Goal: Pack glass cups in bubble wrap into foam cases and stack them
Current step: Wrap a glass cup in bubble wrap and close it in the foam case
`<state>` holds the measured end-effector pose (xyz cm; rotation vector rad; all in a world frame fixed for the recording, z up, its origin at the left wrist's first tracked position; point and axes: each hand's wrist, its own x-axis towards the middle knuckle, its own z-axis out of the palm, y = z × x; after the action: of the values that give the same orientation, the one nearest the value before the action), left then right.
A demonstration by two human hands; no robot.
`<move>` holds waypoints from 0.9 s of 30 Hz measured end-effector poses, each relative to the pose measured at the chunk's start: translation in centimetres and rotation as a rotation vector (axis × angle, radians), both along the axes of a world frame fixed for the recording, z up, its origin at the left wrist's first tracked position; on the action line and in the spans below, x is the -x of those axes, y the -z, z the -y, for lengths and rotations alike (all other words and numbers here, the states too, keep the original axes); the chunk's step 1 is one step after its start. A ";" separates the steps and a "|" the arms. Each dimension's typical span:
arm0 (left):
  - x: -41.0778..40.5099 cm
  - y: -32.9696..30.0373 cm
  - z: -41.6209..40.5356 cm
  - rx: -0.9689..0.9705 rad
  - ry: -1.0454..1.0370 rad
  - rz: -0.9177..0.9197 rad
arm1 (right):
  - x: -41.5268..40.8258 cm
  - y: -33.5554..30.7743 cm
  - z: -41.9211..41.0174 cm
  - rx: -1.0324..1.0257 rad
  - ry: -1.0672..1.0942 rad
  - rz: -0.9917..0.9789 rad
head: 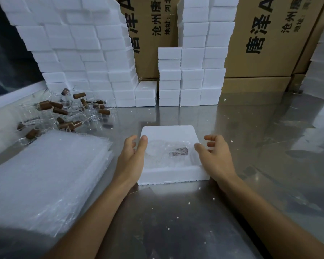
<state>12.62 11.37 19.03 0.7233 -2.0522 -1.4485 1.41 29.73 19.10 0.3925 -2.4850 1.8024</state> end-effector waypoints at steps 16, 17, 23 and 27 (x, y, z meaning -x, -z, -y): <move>-0.8 -1.8 -0.4 0.062 0.070 -0.216 | -0.7 -2.4 -0.8 0.330 -0.160 -0.012; -1.0 -2.2 -0.5 0.067 0.081 -0.251 | -0.6 -2.8 -1.0 0.377 -0.146 -0.035; -2.2 -4.3 -1.2 0.103 0.042 -0.437 | -0.8 -3.3 -1.3 0.458 -0.099 -0.132; -2.4 -4.7 -1.4 0.062 0.018 -0.486 | -0.7 -3.2 -1.3 0.473 -0.098 -0.139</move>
<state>15.05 12.77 23.77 0.2875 -1.7179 -1.3978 2.12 31.05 22.28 0.5880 -1.8952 2.2266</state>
